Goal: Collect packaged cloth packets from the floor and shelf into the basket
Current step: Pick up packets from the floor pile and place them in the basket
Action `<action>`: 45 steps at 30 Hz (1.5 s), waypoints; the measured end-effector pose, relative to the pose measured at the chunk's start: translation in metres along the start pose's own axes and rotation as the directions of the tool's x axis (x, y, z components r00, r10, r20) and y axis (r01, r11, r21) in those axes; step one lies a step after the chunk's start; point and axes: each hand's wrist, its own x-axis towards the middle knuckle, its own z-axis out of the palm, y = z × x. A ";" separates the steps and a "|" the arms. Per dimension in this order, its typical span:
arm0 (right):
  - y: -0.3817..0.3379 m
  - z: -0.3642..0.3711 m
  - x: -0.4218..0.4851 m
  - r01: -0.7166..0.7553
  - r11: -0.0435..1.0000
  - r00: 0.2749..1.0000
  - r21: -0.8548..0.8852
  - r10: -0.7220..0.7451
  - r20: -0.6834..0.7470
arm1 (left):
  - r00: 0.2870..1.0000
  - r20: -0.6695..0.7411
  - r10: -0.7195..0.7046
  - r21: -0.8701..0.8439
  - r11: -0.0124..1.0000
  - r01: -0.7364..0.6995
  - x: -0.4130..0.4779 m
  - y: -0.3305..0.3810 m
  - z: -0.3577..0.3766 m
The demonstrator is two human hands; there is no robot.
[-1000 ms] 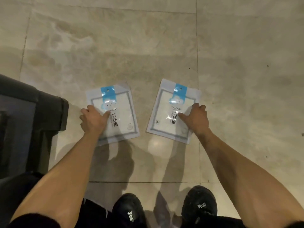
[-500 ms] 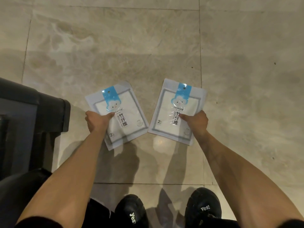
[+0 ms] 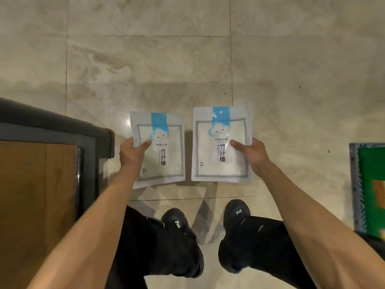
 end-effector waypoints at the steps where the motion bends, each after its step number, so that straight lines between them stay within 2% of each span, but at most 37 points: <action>1: -0.014 -0.008 -0.025 -0.004 1.000 1.000 -0.001 0.004 0.006 | 0.999 0.054 0.004 -0.004 1.000 -0.004 -0.026 0.020 -0.007; 6: -0.079 -0.048 -0.160 -0.064 0.994 0.998 0.085 0.063 0.012 | 0.959 0.285 0.008 -0.007 1.000 -0.006 -0.147 0.104 -0.059; 10: -0.126 -0.084 -0.264 -0.086 0.976 0.996 0.200 0.089 -0.010 | 0.926 0.373 -0.064 -0.055 0.994 0.090 -0.247 0.178 -0.103; 13: -0.163 -0.120 -0.330 -0.087 0.967 0.994 0.240 0.100 -0.041 | 0.899 0.437 -0.022 -0.083 0.994 0.065 -0.318 0.236 -0.122; 17: -0.212 -0.173 -0.399 -0.019 0.967 0.998 0.256 0.035 -0.056 | 0.829 0.554 0.076 -0.158 0.987 0.015 -0.385 0.292 -0.131; 23: -0.257 -0.232 -0.459 0.123 0.976 0.991 0.181 -0.109 -0.082 | 0.821 0.546 0.168 -0.196 0.978 -0.069 -0.449 0.336 -0.114; 26: -0.261 -0.246 -0.488 0.146 0.966 0.985 0.215 -0.123 -0.119 | 0.793 0.574 0.204 -0.208 0.973 -0.100 -0.475 0.345 -0.109; 30: -0.245 -0.249 -0.530 0.161 0.944 0.967 0.288 -0.091 -0.240 | 0.731 0.643 0.228 -0.173 0.973 -0.151 -0.498 0.352 -0.111; 36: -0.213 -0.229 -0.597 0.190 0.922 0.906 0.337 -0.032 -0.422 | 0.612 0.762 0.211 -0.099 0.972 -0.213 -0.517 0.369 -0.128; 40: -0.190 -0.203 -0.640 0.270 0.863 0.851 0.427 -0.006 -0.525 | 0.532 0.815 0.230 -0.077 0.953 -0.294 -0.526 0.376 -0.141; 45: -0.145 -0.160 -0.690 0.346 0.775 0.787 0.529 0.067 -0.614 | 0.409 0.897 0.168 0.000 0.925 -0.379 -0.535 0.359 -0.147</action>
